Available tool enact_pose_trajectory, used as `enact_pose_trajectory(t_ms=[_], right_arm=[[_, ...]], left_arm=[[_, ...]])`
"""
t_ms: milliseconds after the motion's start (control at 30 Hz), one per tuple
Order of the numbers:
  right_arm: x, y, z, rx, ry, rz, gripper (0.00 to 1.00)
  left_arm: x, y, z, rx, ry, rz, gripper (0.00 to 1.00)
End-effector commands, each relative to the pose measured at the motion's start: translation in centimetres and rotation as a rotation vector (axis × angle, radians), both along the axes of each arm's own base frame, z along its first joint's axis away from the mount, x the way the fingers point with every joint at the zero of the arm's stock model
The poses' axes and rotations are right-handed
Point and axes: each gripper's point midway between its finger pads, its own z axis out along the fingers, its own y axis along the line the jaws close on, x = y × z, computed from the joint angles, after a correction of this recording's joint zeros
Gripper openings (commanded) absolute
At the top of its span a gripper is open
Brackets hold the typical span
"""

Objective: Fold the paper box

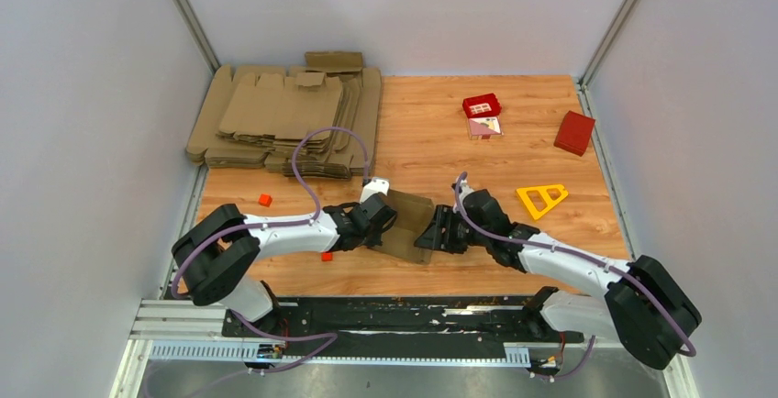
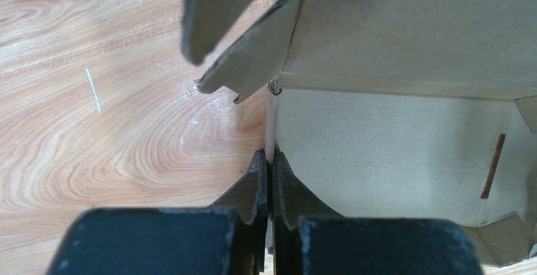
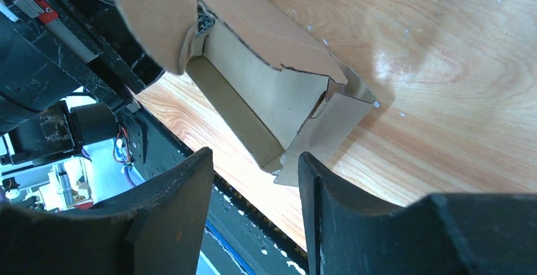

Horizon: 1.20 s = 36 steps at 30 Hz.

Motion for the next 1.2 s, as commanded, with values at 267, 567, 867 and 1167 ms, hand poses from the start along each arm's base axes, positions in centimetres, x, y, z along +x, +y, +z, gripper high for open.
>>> enact_pose_trajectory(t_ms=[267,567,867,1167], right_arm=[[0.3,-2.2,-0.1,-0.089,-0.047,-0.062,0.5],[-0.6,-4.3,-1.4,-0.08,-0.039,-0.137,0.45],[-0.8,-3.8,-0.9,0.059,-0.05,-0.164,0.43],[-0.2,-3.0,0.3,0.106,-0.081,-0.158,0.4]], left_arm=[[0.2,-0.8,0.1,-0.016,-0.003,0.0,0.0],[-0.4,-1.6,-0.1,-0.114,0.023,-0.016,0.0],[-0.7,-1.4,-0.7,-0.179,0.054,-0.011,0.0],[-1.0,-1.5,-0.7,-0.192,0.061,-0.026,0.0]])
